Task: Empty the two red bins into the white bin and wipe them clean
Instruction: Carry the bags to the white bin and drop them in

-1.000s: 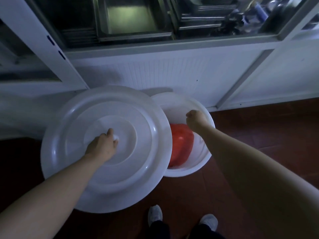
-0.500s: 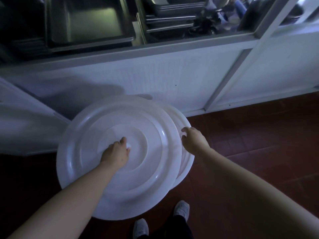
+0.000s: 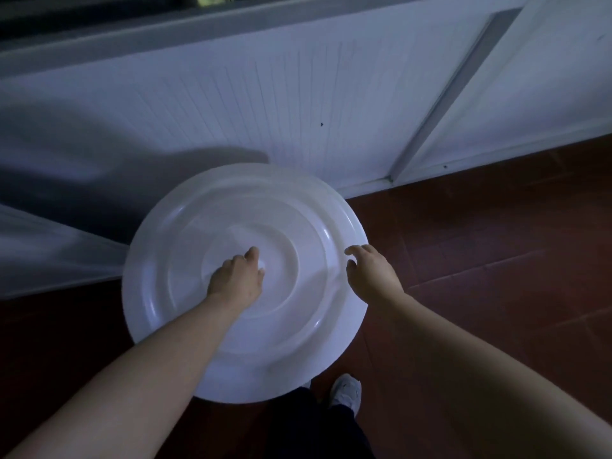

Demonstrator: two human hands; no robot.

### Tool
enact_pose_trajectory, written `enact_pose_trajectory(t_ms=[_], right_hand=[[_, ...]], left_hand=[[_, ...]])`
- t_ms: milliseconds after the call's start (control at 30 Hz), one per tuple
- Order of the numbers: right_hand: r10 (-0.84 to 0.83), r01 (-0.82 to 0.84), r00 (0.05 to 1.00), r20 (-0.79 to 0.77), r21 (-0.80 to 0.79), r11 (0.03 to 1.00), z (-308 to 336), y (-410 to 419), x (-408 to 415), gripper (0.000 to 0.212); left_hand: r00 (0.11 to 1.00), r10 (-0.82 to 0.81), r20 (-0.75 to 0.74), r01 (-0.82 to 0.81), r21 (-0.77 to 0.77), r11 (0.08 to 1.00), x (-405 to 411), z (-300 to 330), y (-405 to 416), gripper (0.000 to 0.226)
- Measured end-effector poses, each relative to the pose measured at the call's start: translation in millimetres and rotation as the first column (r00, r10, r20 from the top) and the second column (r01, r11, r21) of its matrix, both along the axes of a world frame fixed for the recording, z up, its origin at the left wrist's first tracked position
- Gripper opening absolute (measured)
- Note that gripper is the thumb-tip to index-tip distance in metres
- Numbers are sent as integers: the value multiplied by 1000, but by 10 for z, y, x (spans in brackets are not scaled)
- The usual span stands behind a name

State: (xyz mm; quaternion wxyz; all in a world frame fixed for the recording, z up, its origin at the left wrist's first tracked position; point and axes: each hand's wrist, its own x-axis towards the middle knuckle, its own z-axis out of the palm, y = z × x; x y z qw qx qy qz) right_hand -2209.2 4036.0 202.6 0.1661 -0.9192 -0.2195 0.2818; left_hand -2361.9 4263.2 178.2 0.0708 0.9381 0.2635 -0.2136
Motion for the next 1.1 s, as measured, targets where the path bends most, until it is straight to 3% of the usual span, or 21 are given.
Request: enact_pose_trajectory(t_ms=[300, 433, 667, 867, 1100], right_hand=[[17, -18, 1000, -14, -66, 998, -14, 49, -82, 40], [-1, 0, 1000, -6, -136, 991, 478, -70, -53, 41], [-76, 74, 997, 0, -237, 969, 1642, -503, -1, 39], [-225, 231, 973, 52, -268, 935, 2673, -1301, 132, 42], [-459, 474, 880, 121, -253, 843, 3554, -2645, 354, 39]], left_hand=[[991, 7, -131, -16, -69, 997, 23, -55, 71, 49], [983, -114, -145, 115, -3, 993, 188, 394, -25, 59], [942, -329, -60, 325, -67, 943, 770, 1499, -576, 51], [835, -549, 43, 550, -16, 835, 1432, 2501, -1435, 44], [661, -741, 114, 742, 45, 669, 2227, 3436, -2779, 44]])
